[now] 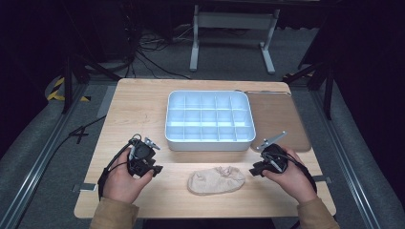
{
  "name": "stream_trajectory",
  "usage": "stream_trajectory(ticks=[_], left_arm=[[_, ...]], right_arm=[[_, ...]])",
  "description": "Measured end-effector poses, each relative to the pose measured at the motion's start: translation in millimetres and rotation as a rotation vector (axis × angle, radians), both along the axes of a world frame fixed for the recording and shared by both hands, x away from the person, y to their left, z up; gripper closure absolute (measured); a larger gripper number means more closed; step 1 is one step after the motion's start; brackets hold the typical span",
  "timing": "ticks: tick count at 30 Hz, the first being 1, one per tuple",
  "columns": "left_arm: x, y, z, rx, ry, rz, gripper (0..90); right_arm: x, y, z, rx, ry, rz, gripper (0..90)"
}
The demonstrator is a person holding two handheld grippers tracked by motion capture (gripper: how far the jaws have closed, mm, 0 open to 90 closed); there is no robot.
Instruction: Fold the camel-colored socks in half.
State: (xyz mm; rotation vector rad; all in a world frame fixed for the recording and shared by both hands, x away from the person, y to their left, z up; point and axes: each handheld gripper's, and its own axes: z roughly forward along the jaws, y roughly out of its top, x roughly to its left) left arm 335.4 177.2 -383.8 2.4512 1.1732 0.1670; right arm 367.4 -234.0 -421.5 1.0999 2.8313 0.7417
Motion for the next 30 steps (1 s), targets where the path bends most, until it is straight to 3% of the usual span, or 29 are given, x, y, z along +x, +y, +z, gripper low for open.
stream_trajectory(ticks=[4, 7, 10, 14, 20, 22, 23, 26, 30], left_arm=[[-1.7, -2.6, 3.0, -0.017, 0.008, 0.011, 57.6], [-2.3, -6.5, 4.3, -0.017, 0.0, 0.015, 57.9], [-4.7, -14.5, 3.7, -0.02, 0.018, 0.027, 56.4], [-6.0, -24.5, 8.0, -0.053, 0.021, -0.01, 57.7], [-7.4, -38.2, 14.2, -0.085, 0.036, -0.087, 59.1], [-8.6, -44.5, 14.3, -0.105, 0.048, -0.129, 60.0], [-9.4, -47.8, 14.0, -0.108, 0.049, -0.147, 60.3], [-10.0, -52.8, 12.0, -0.108, 0.05, -0.17, 60.2], [-14.7, -62.2, 3.1, -0.138, 0.023, -0.18, 56.6]], right_arm=[[-1.4, -1.9, -0.3, -0.022, -0.007, 0.0, 63.1], [-3.5, -4.2, 1.2, 0.0, -0.019, -0.002, 63.2], [-6.2, -6.7, 2.6, 0.018, -0.034, -0.008, 63.4], [-10.2, -8.1, 1.6, 0.035, -0.012, -0.03, 64.8], [-15.3, -6.9, -2.6, 0.039, -0.039, -0.011, 61.0], [-17.2, -7.6, -5.1, 0.079, -0.064, -0.008, 57.1], [-18.9, -8.5, -9.1, 0.128, -0.077, -0.012, 55.3], [-19.5, -6.6, -10.9, 0.114, -0.096, 0.016, 57.4], [-19.3, -5.6, -9.4, 0.113, -0.062, -0.009, 59.7]])
